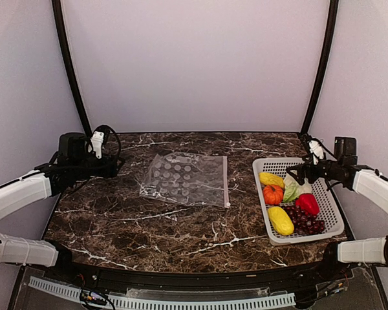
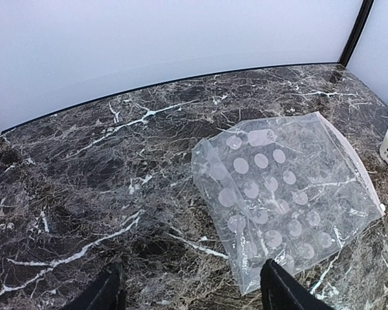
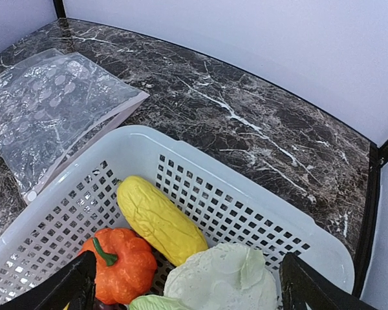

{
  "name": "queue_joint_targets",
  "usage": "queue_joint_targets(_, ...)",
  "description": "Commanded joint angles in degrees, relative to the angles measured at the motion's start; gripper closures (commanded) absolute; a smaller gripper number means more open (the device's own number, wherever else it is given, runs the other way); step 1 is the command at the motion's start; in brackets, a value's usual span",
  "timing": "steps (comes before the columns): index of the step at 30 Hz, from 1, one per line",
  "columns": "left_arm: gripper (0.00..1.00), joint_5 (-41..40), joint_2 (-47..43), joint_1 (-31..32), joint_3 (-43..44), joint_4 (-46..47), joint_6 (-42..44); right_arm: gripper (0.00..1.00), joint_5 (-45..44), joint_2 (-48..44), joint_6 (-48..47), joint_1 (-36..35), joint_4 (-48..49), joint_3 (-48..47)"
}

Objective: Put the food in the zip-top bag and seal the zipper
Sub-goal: Adjust the bin at the center of the board.

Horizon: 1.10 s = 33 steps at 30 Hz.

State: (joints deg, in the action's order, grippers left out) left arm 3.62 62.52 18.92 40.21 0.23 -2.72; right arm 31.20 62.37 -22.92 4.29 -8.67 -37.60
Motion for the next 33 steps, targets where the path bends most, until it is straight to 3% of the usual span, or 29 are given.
queue_joint_targets(1, 0.28, -0.4, -1.5, 0.4, -0.4, 0.7, 1.6, 0.02, 2.7, 0.5, 0.4, 0.1, 0.6, -1.8)
queue_joint_targets(4, 0.31, 3.0, -1.6, 0.4, -0.2, 0.7, 2.0, 0.03, 2.6, 1.0, 2.7, 0.1, -4.5, -6.5)
queue_joint_targets(7, 0.33, 5.9, -1.9, 1.8, -0.1, 0.3, 4.6, 0.13, 4.6, 1.8, 0.1, -0.9, -13.0, -12.2)
queue_joint_targets(13, 0.35, 6.5, -2.7, 6.0, -0.2, -0.6, 6.8, 0.22, -2.2, 4.4, -3.9, -13.6, -23.1, -13.2)
queue_joint_targets(22, 0.36, 1.4, -0.4, 11.7, 1.3, -4.9, 9.4, 0.25, -5.3, 12.5, -1.9, -23.5, -27.0, -14.1)
queue_joint_targets(33, 0.37, 1.0, -1.4, 12.4, 1.3, -5.4, 10.0, 0.28, -5.6, 27.5, 0.7, -30.0, -32.4, -24.5)
